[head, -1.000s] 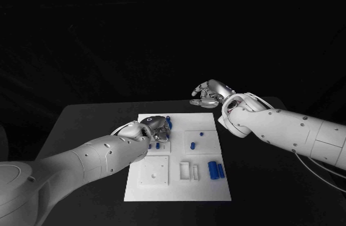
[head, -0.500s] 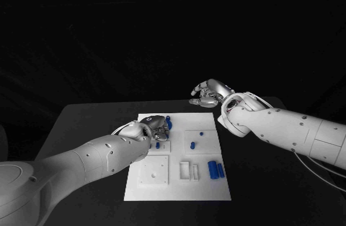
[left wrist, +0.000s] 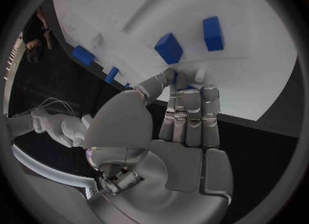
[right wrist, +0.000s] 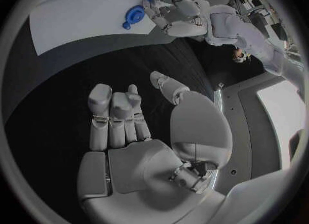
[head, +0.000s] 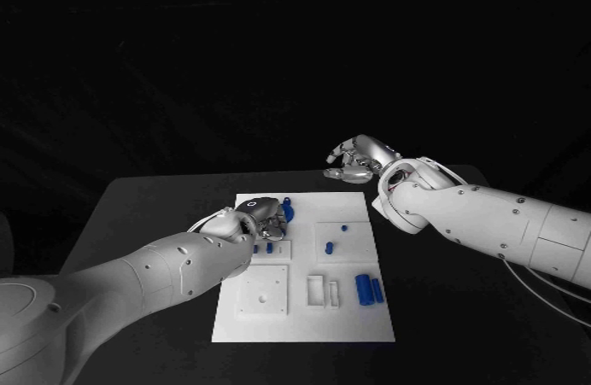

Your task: Assemble the parts on the task board

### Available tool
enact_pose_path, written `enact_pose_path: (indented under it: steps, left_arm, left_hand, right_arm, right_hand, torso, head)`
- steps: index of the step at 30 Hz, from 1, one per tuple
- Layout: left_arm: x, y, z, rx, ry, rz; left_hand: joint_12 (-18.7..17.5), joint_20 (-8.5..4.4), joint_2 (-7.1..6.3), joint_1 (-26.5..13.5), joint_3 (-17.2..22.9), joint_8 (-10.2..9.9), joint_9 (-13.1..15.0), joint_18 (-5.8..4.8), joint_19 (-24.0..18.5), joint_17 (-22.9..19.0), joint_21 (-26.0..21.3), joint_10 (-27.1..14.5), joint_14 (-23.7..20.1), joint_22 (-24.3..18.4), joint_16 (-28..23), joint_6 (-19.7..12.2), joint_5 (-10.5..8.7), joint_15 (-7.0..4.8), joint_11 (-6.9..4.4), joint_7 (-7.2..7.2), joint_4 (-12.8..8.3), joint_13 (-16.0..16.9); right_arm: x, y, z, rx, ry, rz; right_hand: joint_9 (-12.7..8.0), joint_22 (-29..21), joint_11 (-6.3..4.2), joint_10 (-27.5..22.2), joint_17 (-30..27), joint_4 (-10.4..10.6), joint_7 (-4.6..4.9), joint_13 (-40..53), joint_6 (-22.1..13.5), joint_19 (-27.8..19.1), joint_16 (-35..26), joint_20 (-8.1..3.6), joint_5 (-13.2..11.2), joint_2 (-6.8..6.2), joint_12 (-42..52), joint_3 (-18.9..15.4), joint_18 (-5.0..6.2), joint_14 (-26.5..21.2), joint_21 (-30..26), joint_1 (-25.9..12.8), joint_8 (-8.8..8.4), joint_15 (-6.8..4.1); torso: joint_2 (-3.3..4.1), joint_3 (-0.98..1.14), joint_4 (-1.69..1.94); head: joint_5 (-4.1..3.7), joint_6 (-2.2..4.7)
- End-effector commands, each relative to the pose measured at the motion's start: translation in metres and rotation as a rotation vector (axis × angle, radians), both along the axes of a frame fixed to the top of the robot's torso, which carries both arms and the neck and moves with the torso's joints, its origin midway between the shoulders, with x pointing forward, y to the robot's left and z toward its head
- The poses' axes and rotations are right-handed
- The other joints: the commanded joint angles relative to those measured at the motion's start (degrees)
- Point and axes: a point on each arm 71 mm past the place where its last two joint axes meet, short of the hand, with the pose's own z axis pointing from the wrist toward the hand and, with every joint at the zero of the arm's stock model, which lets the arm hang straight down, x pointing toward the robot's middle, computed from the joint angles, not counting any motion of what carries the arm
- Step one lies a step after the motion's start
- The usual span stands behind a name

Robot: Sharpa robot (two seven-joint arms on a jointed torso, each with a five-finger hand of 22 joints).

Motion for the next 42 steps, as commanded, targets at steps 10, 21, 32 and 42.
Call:
enact_pose_path:
  steps: [10,21,32,42]
  left_arm:
    - [0.0,0.014,0.004,-0.141,-0.022,0.055]
    - [0.003,0.023,0.019,-0.258,-0.002,0.085]
    - [0.003,0.039,0.016,-0.233,0.051,0.1]
    - [0.002,0.042,0.011,-0.161,0.07,0.072]
  left_hand:
    - [0.4,-1.36,0.67,0.0,0.4,0.3,0.2,2.77,0.4,-0.1,0.3,0.7,0.6,0.8,0.2,0.8,0.16,-0.13,0.04,0.18,0.1,0.1]
    - [0.3,-1.5,0.71,-0.1,0.5,0.4,0.2,2.75,0.6,-0.2,0.3,0.8,0.8,0.8,0.3,0.9,0.47,-0.2,-0.03,0.14,0.0,0.1]
    - [0.2,-1.55,0.73,-0.1,0.6,0.4,0.1,2.71,0.6,-0.2,0.3,0.8,0.7,0.8,0.2,0.8,0.66,-0.2,-0.03,0.14,-0.1,0.1]
    - [0.2,-1.59,0.8,0.0,0.7,0.4,0.1,2.67,0.5,-0.3,0.3,0.9,0.7,0.8,0.2,0.8,0.77,-0.21,-0.03,0.15,-0.2,0.0]
  right_arm:
    - [0.0,-0.002,0.0,-0.009,0.001,0.006]
    - [0.0,-0.004,0.0,-0.011,0.002,0.002]
    - [0.0,-0.005,0.0,-0.013,0.004,0.001]
    - [0.0,-0.005,0.0,-0.013,0.005,0.002]
  right_hand:
    - [0.0,0.5,0.02,0.3,0.1,0.1,0.97,-0.1,-0.3,-0.1,-0.3,-0.45,0.4,0.11,0.3,-0.3,5.43,0.4,-0.3,0.4,0.35,-0.09]
    - [0.0,0.5,0.01,0.3,0.1,0.0,0.96,-0.1,-0.3,-0.1,-0.3,-0.45,0.4,0.1,0.3,-0.3,5.43,0.4,-0.3,0.4,0.36,-0.1]
    - [0.0,0.5,0.0,0.3,0.1,0.0,0.96,-0.1,-0.3,-0.1,-0.3,-0.45,0.4,0.09,0.3,-0.3,5.43,0.5,-0.3,0.4,0.36,-0.1]
    - [0.0,0.5,0.0,0.3,0.1,0.0,0.95,-0.1,-0.3,0.0,-0.3,-0.45,0.4,0.11,0.3,-0.3,5.43,0.5,-0.3,0.5,0.36,-0.11]
  torso:
    - [-0.07,-0.07,0.09]
    - [-0.07,-0.14,0.17]
    - [0.02,-0.08,0.22]
    - [0.06,0.01,-0.03]
  head:
    - [0.04,0.57]
    - [0.27,0.88]
    - [0.65,0.84]
    - [1.08,0.69]
